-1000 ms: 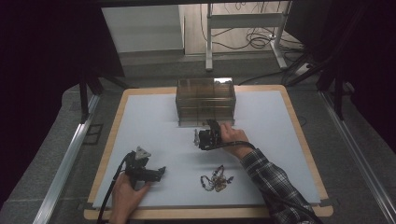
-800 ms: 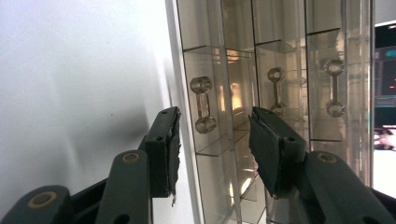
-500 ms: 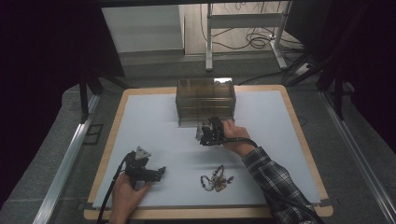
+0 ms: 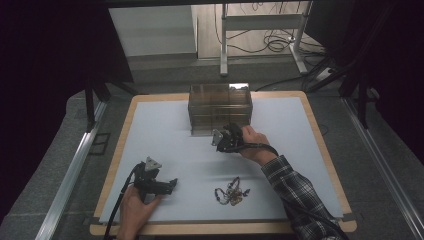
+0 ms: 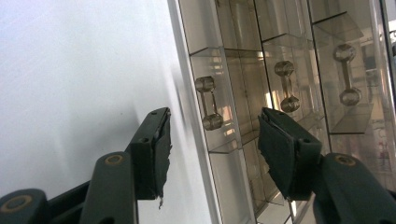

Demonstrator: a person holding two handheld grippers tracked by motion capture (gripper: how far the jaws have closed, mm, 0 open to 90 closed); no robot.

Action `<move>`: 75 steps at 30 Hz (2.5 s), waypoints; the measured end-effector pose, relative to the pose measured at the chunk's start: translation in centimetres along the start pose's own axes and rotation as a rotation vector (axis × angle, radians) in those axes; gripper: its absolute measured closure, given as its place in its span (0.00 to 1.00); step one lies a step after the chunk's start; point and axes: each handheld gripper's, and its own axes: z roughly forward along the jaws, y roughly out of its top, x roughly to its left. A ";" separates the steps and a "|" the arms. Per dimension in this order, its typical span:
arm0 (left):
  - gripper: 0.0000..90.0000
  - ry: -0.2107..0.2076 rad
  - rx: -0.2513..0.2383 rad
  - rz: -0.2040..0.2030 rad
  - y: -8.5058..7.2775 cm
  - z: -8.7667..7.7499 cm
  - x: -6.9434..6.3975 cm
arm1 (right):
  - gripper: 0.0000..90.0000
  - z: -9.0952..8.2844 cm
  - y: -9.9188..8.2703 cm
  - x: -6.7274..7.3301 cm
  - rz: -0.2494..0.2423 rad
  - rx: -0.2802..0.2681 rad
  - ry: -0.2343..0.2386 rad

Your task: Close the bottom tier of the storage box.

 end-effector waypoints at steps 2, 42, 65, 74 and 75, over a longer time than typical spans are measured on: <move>0.00 0.000 0.000 0.000 0.0 0.0 0.0 | 0.47 -0.1 -0.2 -0.3 0.004 -0.006 0.012; 0.00 0.000 0.000 0.000 0.0 0.0 0.0 | 0.46 0.5 -3.9 -5.7 0.268 -0.065 0.282; 0.00 0.000 0.000 -0.001 0.0 0.0 0.0 | 0.63 3.0 -5.6 -8.1 0.295 -0.060 0.475; 0.00 0.000 0.001 0.001 0.0 0.0 0.0 | 0.69 4.0 -6.1 -8.4 0.270 -0.054 0.521; 0.00 0.000 0.000 0.000 0.0 0.0 0.0 | 0.70 4.2 -6.2 -8.4 0.261 -0.052 0.526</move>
